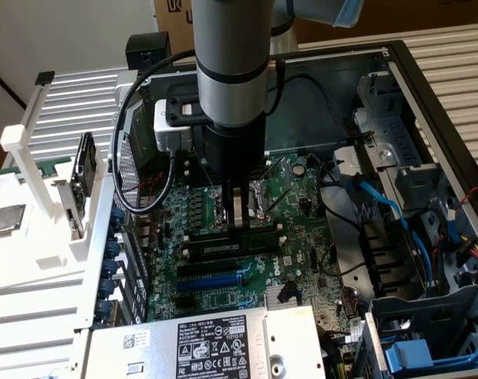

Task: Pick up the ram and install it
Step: 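Press down the ram until it locks into place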

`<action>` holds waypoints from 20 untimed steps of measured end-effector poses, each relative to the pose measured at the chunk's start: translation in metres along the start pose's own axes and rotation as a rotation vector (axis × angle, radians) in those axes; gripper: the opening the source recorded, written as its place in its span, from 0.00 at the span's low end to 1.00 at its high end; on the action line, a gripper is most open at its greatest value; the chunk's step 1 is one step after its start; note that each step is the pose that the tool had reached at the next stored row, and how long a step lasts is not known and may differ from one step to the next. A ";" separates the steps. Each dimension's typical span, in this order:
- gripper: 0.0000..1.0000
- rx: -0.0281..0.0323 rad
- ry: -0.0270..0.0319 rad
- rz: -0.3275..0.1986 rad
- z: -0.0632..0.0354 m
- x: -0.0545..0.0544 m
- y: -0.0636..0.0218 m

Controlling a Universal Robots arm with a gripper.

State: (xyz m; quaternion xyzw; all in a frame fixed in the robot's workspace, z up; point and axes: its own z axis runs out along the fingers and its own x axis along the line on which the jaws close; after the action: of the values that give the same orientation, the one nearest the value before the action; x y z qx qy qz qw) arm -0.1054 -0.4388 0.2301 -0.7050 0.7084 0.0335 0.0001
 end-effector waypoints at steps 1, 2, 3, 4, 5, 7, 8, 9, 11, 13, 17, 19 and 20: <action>0.10 0.0000 0.0000 0.000 0.0001 0.000 0.0000; 0.10 0.0000 -0.0001 0.000 0.0003 0.000 0.0000; 0.10 0.0001 -0.0003 0.000 0.0004 0.000 -0.0001; 0.10 0.0001 -0.0005 0.000 0.0006 0.000 -0.0001; 0.10 0.0002 -0.0007 0.000 0.0007 0.000 -0.0001; 0.10 0.0001 -0.0006 0.000 0.0008 0.001 -0.0001; 0.10 0.0000 -0.0005 0.000 0.0009 0.001 -0.0001; 0.10 -0.0002 -0.0004 0.000 0.0010 0.001 -0.0001; 0.10 -0.0005 -0.0005 0.000 0.0013 0.001 -0.0001; 0.10 -0.0007 -0.0009 0.000 0.0017 0.001 -0.0001; 0.10 -0.0014 -0.0018 0.000 0.0024 0.001 -0.0002; 0.10 -0.0016 -0.0025 0.000 0.0028 0.001 -0.0002; 0.10 -0.0019 -0.0024 0.000 0.0029 0.001 -0.0002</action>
State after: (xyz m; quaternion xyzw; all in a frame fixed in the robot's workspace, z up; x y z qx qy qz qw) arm -0.1053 -0.4394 0.2272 -0.7049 0.7084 0.0350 0.0003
